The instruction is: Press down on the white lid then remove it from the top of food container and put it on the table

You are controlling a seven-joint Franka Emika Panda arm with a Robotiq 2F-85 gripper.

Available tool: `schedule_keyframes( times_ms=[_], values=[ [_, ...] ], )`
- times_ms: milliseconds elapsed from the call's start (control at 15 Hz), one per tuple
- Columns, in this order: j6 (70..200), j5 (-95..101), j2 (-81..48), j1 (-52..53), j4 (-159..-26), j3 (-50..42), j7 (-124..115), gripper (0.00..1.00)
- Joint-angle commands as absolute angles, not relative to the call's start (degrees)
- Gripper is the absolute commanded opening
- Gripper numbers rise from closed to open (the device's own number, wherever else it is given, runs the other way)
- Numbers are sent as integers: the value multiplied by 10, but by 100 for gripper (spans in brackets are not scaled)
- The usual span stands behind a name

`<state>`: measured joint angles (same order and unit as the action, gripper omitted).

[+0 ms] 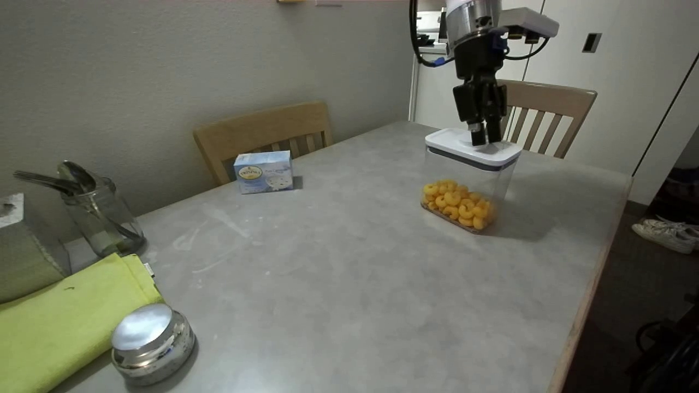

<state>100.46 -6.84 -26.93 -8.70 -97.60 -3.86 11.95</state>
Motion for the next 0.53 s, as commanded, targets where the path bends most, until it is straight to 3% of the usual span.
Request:
schedule_keyframes(
  times_ms=[0, 133, 333, 467],
  values=[
    [998, -61, -267, -86, -975, -37, 109, 89],
    [1000, -61, -268, -87, -973, -38, 108, 96],
    [1002, -62, -271, -87, -969, -38, 105, 83],
    [1003, -62, -273, -86, -966, -38, 102, 69]
  ],
)
